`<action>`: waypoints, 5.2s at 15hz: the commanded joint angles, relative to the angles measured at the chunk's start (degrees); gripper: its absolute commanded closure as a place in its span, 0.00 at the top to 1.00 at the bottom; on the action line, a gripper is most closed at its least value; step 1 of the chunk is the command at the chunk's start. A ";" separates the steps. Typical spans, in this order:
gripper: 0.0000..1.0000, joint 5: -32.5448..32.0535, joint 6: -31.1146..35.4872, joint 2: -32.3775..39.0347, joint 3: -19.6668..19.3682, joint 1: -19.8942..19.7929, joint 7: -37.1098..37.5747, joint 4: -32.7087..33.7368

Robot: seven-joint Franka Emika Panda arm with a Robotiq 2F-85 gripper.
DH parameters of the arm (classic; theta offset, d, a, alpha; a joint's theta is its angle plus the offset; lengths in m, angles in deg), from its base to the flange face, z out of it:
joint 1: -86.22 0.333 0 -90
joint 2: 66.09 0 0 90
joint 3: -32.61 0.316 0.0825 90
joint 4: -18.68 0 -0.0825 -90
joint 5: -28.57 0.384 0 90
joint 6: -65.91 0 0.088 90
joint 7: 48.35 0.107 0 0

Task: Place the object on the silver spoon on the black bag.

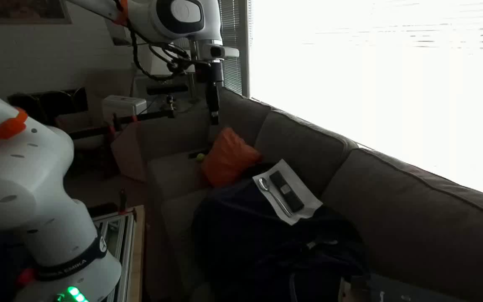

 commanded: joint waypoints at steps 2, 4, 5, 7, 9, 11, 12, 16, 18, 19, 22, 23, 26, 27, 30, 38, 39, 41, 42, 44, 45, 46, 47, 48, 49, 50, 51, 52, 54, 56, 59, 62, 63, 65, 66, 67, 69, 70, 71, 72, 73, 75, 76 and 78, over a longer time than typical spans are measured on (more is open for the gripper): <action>1.00 -0.87 0.84 0.71 -1.91 1.72 0.74 0.36; 1.00 -1.41 3.91 1.23 -2.63 1.59 0.47 0.68; 1.00 -1.16 5.41 1.86 -3.11 1.46 0.29 1.20; 1.00 -2.90 9.76 3.71 -3.10 0.01 3.12 1.95; 1.00 -4.84 11.39 6.92 -2.79 -2.22 11.00 3.77; 1.00 -7.47 9.55 11.39 -3.27 -3.50 16.36 6.33; 1.00 -8.96 9.52 13.17 -3.52 -3.82 19.60 7.38; 1.00 -14.29 13.00 22.16 -6.13 -3.04 34.17 10.90; 1.00 -15.11 11.25 26.61 -7.70 -1.40 40.85 13.47; 1.00 -15.05 10.48 28.94 -8.53 -0.48 43.91 14.96; 1.00 -14.47 9.98 35.24 -11.14 2.85 53.68 18.67; 1.00 -13.57 9.30 36.85 -11.92 3.97 55.85 19.78; 1.00 -10.62 12.04 40.80 -13.43 6.12 56.19 21.26; 1.00 -10.69 13.62 41.85 -13.92 6.82 56.34 21.40; 1.00 -8.17 18.09 43.96 -14.51 7.19 51.96 21.01; 1.00 -9.46 15.83 42.16 -16.19 8.94 53.52 20.32; 1.00 -9.46 15.83 42.16 -16.21 8.97 53.52 20.32; 1.00 -6.46 19.52 45.59 -16.38 8.34 54.09 21.94; 1.00 -5.23 21.83 46.57 -16.52 8.22 54.10 22.02; 1.00 -3.03 26.58 48.64 -16.91 8.09 52.97 22.15; 1.00 -2.46 29.34 49.74 -17.26 8.14 52.53 22.12; 1.00 -1.99 31.90 51.02 -17.71 8.31 52.46 22.28; 1.00 -1.68 35.10 52.17 -18.17 8.53 52.49 22.30; 1.00 -1.22 38.05 53.14 -18.46 8.72 52.41 22.16; 1.00 0.70 39.26 53.59 -17.88 8.33 51.58 21.84; 1.00 1.31 42.38 54.73 -18.15 8.62 51.79 21.43; 1.00 0.21 38.51 52.34 -19.34 9.54 51.65 20.82; 1.00 0.89 40.17 53.22 -19.37 9.60 51.39 20.82; 1.00 1.29 41.36 54.08 -19.39 9.68 51.31 20.85; 1.00 1.45 41.34 54.09 -19.36 9.65 51.26 20.99; 1.00 1.57 42.39 55.25 -19.58 9.79 50.03 21.25; 1.00 2.73 42.52 56.09 -18.76 9.95 48.22 21.08; 1.00 3.09 42.75 56.22 -18.57 10.07 47.65 20.91; 1.00 4.59 43.51 56.96 -17.84 9.75 45.72 21.05; 1.00 5.73 43.91 57.00 -17.30 9.37 44.73 20.91; 1.00 6.98 44.29 57.17 -16.84 9.00 43.62 20.91; 1.00 8.64 44.35 57.50 -16.78 9.08 42.07 21.01; 1.00 9.36 44.29 57.66 -16.76 9.10 41.38 21.06; 1.00 10.04 44.42 57.91 -16.81 9.15 40.77 21.18; 0.85 10.62 44.40 58.03 -16.88 9.23 40.25 21.19; 0.74 10.97 44.37 58.14 -17.02 9.37 39.77 21.16; 0.61 11.23 44.44 58.76 -17.49 9.76 39.28 21.37; 0.63 11.17 44.49 59.03 -17.73 9.93 39.15 21.40; 0.53 11.25 44.52 59.71 -17.82 9.94 38.99 21.64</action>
